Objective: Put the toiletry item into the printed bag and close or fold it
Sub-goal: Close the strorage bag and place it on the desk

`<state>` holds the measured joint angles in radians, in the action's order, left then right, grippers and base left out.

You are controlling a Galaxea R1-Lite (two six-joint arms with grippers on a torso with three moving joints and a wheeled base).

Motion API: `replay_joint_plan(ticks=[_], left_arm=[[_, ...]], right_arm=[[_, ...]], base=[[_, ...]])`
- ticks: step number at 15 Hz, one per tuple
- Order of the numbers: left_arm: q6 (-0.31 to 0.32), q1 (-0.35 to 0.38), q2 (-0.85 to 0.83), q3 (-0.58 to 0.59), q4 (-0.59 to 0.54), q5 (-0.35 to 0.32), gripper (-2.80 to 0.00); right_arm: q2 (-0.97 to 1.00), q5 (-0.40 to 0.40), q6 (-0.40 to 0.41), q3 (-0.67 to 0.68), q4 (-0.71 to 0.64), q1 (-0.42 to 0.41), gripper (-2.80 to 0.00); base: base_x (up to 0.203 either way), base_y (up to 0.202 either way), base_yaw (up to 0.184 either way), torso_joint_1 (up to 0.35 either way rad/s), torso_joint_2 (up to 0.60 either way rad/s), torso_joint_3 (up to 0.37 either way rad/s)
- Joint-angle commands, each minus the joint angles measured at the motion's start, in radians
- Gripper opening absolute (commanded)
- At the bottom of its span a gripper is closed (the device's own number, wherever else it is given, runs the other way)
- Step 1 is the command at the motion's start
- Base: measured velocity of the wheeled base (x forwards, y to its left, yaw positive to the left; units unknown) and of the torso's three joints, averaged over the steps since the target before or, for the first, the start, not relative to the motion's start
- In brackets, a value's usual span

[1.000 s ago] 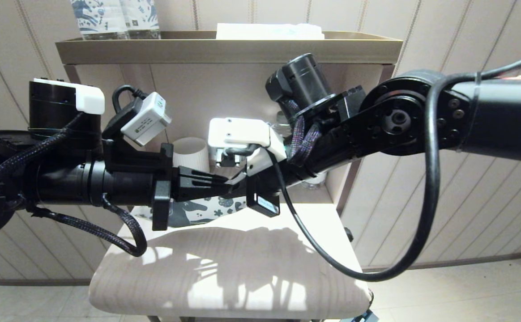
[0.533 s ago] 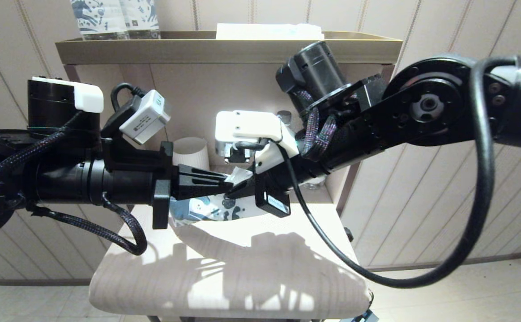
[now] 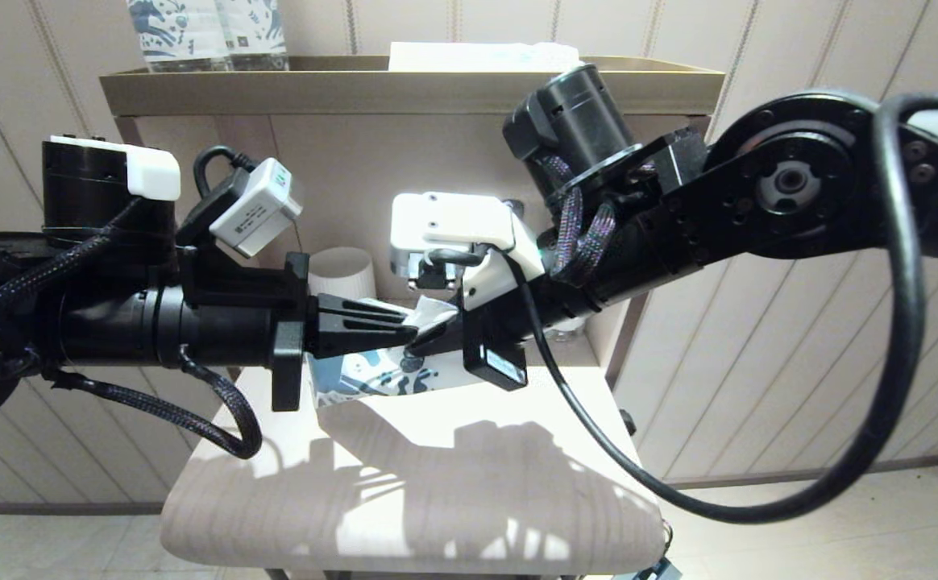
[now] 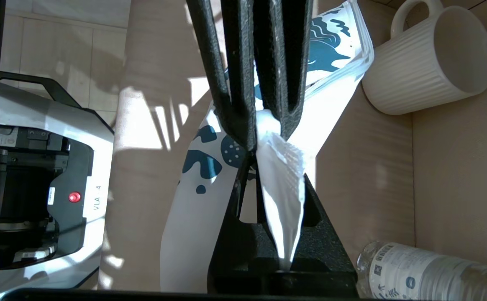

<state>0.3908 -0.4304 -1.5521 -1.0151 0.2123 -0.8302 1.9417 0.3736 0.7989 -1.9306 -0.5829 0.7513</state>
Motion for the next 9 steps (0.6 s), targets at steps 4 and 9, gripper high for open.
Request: replay_joint_plan(ticks=[4,9], left_arm=[[-0.005,0.001,0.05,0.0,0.002,-0.001,-2.8],[-0.01,0.002,0.084,0.001,0.0,0.033,-2.8]], right_arm=[[0.028,-0.076,0.008,0.014,0.025,0.029,-2.8],[0.051,-0.177,0.007,0.128,0.374,0.052,-2.8]], base=[[0.0,0.0,0.0,0.0,0.0,0.0],[0.0,0.0,0.0,0.0,0.0,0.0]])
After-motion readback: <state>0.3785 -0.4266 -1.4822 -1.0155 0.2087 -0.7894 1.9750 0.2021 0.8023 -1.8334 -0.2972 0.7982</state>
